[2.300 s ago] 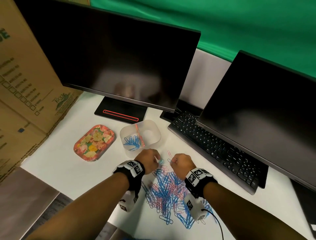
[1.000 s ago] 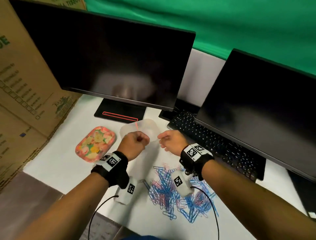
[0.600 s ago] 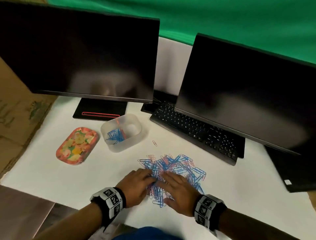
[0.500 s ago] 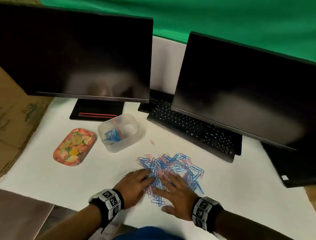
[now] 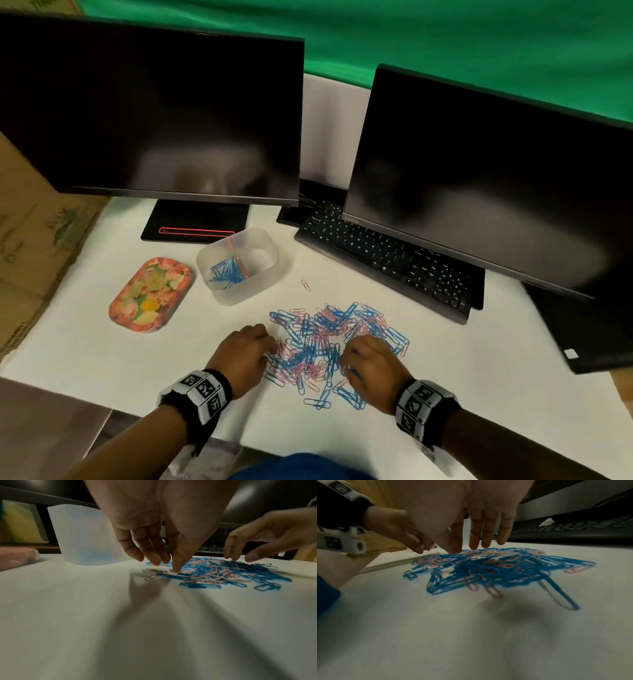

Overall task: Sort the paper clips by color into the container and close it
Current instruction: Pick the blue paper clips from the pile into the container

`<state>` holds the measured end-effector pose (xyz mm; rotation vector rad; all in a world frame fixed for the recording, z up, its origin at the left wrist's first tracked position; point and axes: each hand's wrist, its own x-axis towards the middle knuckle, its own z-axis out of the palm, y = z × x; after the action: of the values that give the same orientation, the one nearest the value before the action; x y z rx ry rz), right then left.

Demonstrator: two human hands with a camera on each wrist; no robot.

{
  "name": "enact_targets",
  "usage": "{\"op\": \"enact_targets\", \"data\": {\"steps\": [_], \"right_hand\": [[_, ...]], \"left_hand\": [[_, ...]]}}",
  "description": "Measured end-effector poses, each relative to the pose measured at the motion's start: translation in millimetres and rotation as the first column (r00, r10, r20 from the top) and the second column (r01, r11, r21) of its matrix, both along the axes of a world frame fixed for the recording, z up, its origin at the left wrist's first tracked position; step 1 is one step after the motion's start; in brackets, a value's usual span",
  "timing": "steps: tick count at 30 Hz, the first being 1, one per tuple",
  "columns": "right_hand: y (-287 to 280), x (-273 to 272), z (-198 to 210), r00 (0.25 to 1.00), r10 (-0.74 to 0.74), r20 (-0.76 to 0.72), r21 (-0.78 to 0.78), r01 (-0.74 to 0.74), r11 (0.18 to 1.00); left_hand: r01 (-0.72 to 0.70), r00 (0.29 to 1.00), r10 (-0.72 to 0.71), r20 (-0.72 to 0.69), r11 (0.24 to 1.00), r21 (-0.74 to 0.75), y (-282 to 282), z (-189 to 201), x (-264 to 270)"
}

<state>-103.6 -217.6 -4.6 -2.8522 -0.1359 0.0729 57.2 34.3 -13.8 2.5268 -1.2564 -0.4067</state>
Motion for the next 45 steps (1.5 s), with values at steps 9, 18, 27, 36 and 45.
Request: {"op": "enact_targets", "data": {"steps": [9,18,27,36,45], "right_hand": [[38.2,7.8,-18.9,0.945,0.327,-0.002,-0.054,-0.327,0.944],[38.5,19.6,-7.0,0.969,0.245,-0.009,0.058,-0.244,0.968],[25.2,34.9,16.7,0.893,-0.238,-0.382,0.626,0.440,0.644],[21.0,56.1,33.7,0.618,-0.109,-0.778,0.624,0.781,-0.025],[47.4,34.8,22.8,0.879,0.065,-0.472,0.215,0.043,0.976]], "left_hand": [[0.030,0.998,-0.025,-0.064,0.996,0.087,-3.9,-3.5,2.2],[-0.004,0.991,0.016,-0.132,0.996,0.085,-12.0,4.3,8.6],[-0.340,0.842,0.268,-0.469,0.937,-0.076,-11.5,20.6,20.8],[-0.617,0.573,0.275,-0.772,0.765,-0.186,-11.8,29.9,28.8],[-0.525,0.741,0.409,-0.533,0.848,-0.078,-11.6,22.2,23.2]]}}
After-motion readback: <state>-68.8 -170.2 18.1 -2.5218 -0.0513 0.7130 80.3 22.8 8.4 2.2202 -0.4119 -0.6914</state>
